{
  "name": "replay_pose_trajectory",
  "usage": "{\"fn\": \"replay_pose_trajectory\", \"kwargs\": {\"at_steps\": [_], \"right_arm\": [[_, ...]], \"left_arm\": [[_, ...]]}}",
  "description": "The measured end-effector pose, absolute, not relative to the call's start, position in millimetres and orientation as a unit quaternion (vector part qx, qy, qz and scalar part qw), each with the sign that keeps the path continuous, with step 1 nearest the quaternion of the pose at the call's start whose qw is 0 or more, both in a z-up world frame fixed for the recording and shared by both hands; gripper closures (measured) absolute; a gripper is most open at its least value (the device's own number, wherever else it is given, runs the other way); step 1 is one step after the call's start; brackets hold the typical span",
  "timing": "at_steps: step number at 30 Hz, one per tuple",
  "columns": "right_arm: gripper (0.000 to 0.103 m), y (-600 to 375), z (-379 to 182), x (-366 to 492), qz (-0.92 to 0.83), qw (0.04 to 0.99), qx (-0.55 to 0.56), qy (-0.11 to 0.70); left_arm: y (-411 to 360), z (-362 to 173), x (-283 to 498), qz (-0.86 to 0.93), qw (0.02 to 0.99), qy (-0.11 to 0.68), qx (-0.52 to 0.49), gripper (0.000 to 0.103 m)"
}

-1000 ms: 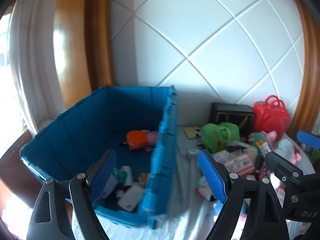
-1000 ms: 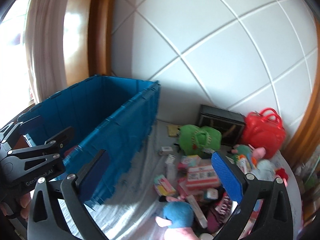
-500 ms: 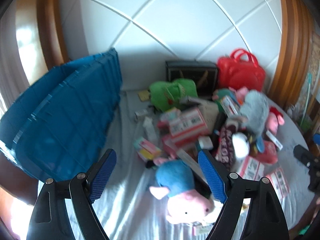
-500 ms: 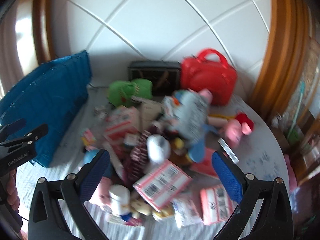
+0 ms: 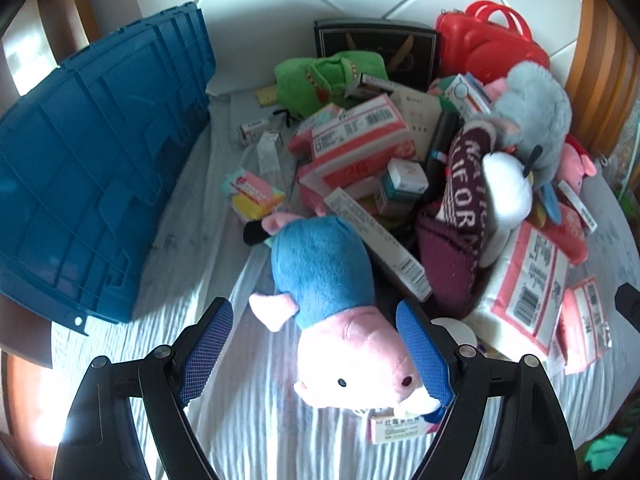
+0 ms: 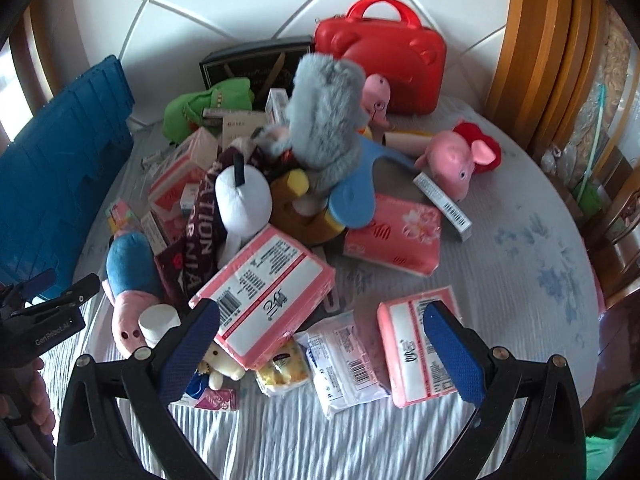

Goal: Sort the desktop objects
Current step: 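Grasp the blue-and-pink plush pig with the left tool while the right tool grasps a large pink-white tissue pack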

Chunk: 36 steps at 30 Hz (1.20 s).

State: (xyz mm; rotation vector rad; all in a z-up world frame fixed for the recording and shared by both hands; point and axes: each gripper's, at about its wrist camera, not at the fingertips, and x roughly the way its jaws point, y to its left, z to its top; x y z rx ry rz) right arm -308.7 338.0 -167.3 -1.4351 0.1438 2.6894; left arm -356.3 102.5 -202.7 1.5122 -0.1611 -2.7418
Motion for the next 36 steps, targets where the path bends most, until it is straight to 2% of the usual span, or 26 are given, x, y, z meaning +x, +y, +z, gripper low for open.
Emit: {"fn": "replay_pose_trajectory", "kwargs": {"at_steps": [21,36], "right_arm": [[0.000,284.4,-241.3,-370.4,0.839,0.069,-0.533,0.086],[0.000,290.8,-251.3,-382.6,0.835,0.100,-0.534,0.090]], "left_arm": [[104.4,-277.9,-408.6,-0.834,-0.030,-0.052,0.548,0.018],[106.4,-292.2,-420.7,-0.826,-0.031,-0.046,0.562,0.018]]}}
